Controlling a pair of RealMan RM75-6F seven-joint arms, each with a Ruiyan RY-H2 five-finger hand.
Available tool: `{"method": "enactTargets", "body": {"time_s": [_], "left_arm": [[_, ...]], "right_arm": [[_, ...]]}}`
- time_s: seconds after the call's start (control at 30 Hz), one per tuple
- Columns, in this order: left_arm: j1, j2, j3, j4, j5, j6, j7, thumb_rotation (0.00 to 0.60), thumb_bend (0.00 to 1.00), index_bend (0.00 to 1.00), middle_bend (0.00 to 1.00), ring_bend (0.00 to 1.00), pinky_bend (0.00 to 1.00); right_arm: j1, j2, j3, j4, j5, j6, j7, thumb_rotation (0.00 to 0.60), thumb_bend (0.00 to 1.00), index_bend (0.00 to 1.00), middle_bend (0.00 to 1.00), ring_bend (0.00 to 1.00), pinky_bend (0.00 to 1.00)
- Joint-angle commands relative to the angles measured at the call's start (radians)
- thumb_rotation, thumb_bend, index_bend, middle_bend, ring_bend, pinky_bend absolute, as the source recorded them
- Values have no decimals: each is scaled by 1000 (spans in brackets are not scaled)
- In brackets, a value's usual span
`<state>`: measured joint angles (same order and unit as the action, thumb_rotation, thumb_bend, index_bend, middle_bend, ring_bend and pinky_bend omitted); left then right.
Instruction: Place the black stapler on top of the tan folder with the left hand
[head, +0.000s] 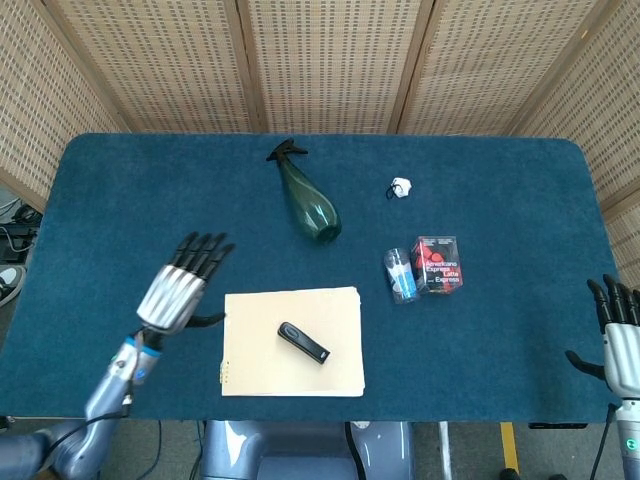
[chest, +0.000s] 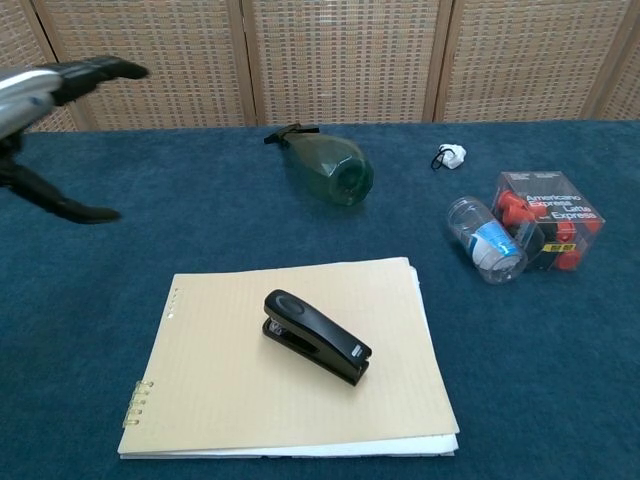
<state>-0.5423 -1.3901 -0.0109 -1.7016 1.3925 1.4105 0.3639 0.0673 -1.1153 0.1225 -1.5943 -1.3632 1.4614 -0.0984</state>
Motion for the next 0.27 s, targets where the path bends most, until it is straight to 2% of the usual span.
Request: {"method": "enactTargets", "body": {"time_s": [0.03,0.27], "left_arm": [[176,130,66,-91,-64,177,4,600,0,0,0,0,0],[304,248,127,-57,-62,229,-216,600,0,0,0,0,0]], "right_arm": [[3,-6,-4,5,-7,-2,-4,600,0,0,0,0,0],[3,-12,-6,3,-16,5,-8,600,0,0,0,0,0]]}}
